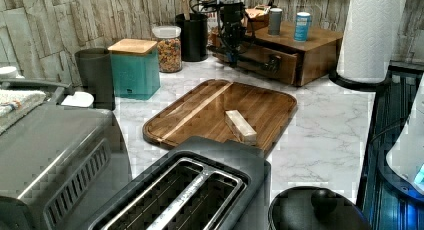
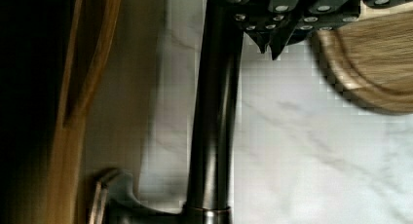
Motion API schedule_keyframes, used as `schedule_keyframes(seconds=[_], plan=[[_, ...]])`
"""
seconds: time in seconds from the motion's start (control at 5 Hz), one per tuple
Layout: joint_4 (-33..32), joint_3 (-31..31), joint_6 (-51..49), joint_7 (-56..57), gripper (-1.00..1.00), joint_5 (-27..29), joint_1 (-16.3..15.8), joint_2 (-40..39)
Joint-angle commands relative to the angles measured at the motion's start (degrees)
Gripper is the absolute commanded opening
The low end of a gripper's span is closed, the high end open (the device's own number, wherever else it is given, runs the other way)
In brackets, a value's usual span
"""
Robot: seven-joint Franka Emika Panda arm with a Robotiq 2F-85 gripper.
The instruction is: Close the drawer.
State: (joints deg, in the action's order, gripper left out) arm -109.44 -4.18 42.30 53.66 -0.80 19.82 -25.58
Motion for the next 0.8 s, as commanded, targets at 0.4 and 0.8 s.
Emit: schedule_keyframes(seconds=[0.4, 0.8], plan=[[4.22, -16.59, 0.44, -13.14, -1.0, -8.03, 4.06, 2.02], [4.21, -16.69, 0.44, -13.09, -1.0, -7.97, 3.96, 2.0]])
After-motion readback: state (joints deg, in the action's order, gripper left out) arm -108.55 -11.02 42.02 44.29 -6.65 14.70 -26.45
